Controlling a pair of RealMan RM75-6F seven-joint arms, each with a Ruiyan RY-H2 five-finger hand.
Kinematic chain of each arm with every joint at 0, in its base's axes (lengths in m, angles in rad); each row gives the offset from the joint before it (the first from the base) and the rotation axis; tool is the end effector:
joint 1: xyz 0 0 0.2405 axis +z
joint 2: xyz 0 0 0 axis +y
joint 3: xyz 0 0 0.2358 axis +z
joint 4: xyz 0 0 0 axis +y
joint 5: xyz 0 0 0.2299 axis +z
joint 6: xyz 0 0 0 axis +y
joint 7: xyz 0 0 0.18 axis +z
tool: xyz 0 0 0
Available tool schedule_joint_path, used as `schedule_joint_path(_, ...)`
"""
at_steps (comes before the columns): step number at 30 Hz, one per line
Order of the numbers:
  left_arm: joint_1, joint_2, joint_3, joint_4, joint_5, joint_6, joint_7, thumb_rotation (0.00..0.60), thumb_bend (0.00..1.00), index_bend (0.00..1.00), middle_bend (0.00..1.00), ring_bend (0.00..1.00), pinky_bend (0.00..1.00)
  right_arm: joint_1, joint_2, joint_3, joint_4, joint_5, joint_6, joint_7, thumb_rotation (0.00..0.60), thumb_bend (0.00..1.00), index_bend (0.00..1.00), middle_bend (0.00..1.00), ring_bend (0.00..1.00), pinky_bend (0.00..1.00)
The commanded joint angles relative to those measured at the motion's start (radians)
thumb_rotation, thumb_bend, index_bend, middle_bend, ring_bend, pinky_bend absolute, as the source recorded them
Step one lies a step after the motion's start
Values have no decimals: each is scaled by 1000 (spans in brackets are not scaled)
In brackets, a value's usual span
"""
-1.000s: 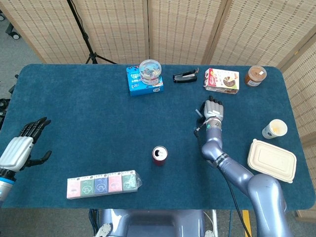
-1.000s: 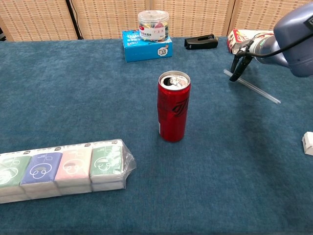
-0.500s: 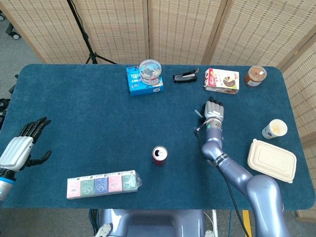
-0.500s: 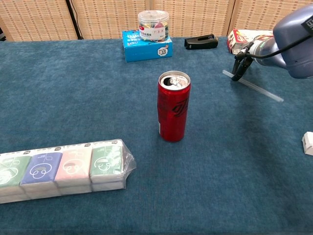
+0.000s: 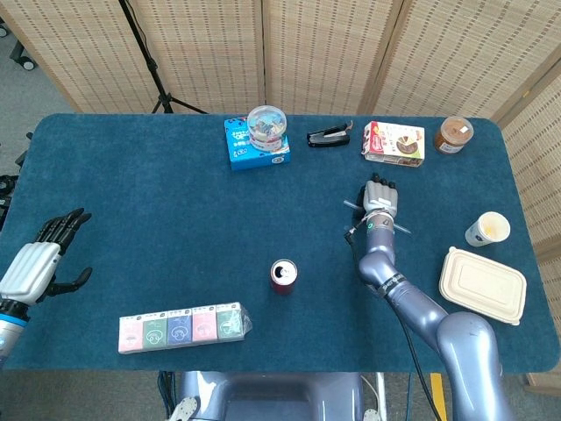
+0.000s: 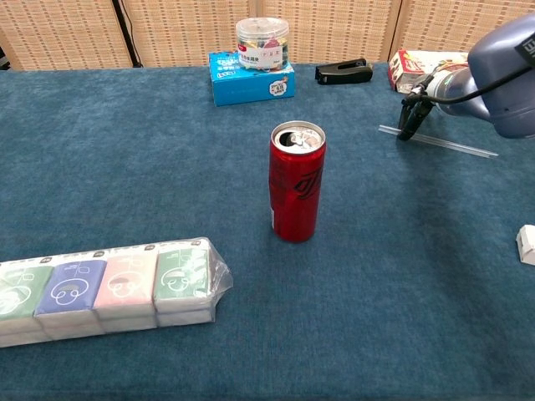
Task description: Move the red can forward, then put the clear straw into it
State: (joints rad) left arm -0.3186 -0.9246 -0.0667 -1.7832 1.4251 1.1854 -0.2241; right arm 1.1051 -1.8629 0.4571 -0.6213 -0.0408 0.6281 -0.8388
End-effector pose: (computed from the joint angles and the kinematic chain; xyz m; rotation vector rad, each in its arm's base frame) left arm -0.2540 0.2779 0.1320 -1.5377 -1.1628 -0.9931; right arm -0.1882 -0.5136 -0.0452 1.3018 -1.3508 0.4966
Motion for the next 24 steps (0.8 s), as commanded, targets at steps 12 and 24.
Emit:
schedule_joint_path(12, -1, 0, 2, -2, 4, -2, 2, 600, 358, 0, 0, 0, 0, -86, 157, 10, -297, -149, 34, 138, 600, 441, 549, 0, 0, 0)
schedule_joint_path(24, 11, 6, 8, -7, 31, 25, -12, 600, 358, 0, 0, 0, 0, -279, 464, 84, -802, -388, 90, 443, 600, 484, 554, 0, 0, 0)
